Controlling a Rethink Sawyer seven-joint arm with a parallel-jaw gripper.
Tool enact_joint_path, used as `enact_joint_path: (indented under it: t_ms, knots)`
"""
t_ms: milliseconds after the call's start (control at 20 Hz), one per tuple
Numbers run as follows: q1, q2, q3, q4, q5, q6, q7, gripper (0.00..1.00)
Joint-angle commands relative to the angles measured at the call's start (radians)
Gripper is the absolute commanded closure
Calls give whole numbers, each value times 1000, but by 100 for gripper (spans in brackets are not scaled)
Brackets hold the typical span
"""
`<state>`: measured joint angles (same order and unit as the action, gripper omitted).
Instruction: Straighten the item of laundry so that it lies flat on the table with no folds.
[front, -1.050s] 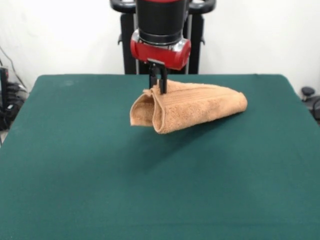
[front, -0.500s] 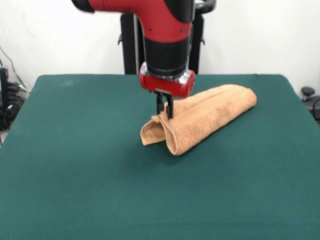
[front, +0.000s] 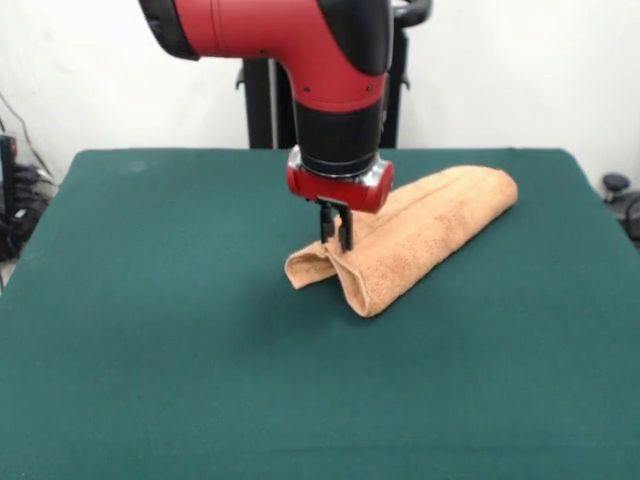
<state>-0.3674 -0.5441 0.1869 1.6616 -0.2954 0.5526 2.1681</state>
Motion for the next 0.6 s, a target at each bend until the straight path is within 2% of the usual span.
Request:
enact_joint_path:
  t_ms: [50,200,300,400,600]
  knots:
    - [4,-111,51,59,45,156,-14,100]
    - [-1,-168,53,84,57,194,-21,100]
    - [-5,-152,60,76,55,177,-17,100]
    - [1,-91,59,50,35,121,-3,100]
    - [43,75,43,-65,-3,23,37,100]
